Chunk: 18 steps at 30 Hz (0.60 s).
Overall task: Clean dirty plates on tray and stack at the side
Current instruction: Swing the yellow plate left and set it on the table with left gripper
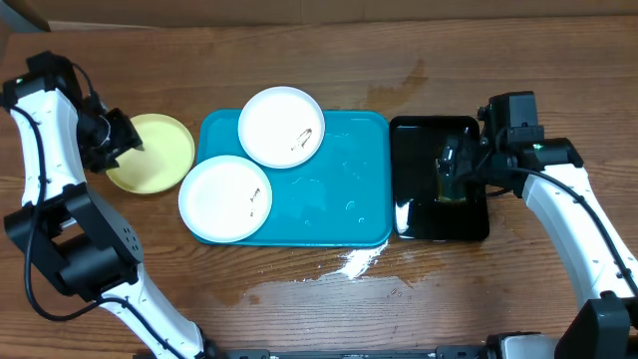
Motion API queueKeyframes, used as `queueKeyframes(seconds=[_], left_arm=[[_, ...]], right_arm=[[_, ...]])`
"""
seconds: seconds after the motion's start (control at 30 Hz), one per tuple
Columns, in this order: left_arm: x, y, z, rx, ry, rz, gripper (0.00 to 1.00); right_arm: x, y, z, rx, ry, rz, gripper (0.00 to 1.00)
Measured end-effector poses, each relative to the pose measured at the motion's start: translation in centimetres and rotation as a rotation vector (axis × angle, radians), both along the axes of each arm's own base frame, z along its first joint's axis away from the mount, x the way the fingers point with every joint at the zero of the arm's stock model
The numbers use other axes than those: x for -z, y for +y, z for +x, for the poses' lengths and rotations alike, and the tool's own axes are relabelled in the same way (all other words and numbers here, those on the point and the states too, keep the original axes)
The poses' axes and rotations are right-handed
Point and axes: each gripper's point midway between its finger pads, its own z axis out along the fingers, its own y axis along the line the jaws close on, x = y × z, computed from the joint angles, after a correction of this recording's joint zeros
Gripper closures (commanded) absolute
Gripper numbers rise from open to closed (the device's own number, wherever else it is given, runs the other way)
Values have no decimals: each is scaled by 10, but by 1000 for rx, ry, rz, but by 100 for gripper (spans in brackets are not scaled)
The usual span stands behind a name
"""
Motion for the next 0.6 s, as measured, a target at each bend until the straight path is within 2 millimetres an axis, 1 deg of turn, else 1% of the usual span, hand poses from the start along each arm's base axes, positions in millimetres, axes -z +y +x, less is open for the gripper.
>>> queueKeyframes(seconds=[0.07, 0.13, 0.2, 0.23, 0.3, 0.4, 0.47, 0.5, 0.6], left_arm=[[-3, -14, -6, 28, 33, -16, 38], [-4, -29, -8, 70, 54, -23, 38], [0, -46, -9, 125, 74, -27, 39], [4, -57, -11, 156, 94, -33, 39], [12, -72, -16, 201, 128, -35, 39], [25, -91, -26, 268, 189, -20, 39], [33, -96, -35, 297, 231, 5, 38], [36, -94, -38, 300, 248, 17, 39], [38, -89, -40, 298, 256, 39, 39]], right_arm=[[0, 0, 0, 0, 0, 0, 0], [0, 0, 0, 0, 0, 0, 0], [0, 0, 0, 0, 0, 0, 0], [0, 0, 0, 0, 0, 0, 0], [0, 0, 0, 0, 0, 0, 0], [0, 0, 0, 0, 0, 0, 0], [0, 0, 0, 0, 0, 0, 0], [0, 0, 0, 0, 0, 0, 0], [0, 0, 0, 0, 0, 0, 0]])
